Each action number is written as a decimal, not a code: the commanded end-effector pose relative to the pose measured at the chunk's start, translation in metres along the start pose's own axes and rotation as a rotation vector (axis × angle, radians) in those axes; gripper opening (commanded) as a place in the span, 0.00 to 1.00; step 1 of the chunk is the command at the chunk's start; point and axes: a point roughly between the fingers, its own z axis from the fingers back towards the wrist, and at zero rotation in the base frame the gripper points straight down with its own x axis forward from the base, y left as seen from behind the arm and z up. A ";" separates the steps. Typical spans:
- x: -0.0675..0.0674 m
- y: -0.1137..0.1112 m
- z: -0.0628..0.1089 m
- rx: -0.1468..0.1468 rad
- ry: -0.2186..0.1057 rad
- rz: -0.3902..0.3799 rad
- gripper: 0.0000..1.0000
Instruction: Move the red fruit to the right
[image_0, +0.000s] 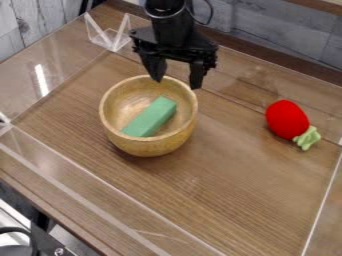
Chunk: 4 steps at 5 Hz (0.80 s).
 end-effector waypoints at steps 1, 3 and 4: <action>0.006 0.002 0.007 -0.005 -0.042 -0.002 1.00; -0.017 -0.003 -0.015 -0.011 0.000 -0.038 1.00; -0.022 -0.036 -0.026 -0.049 0.003 -0.088 1.00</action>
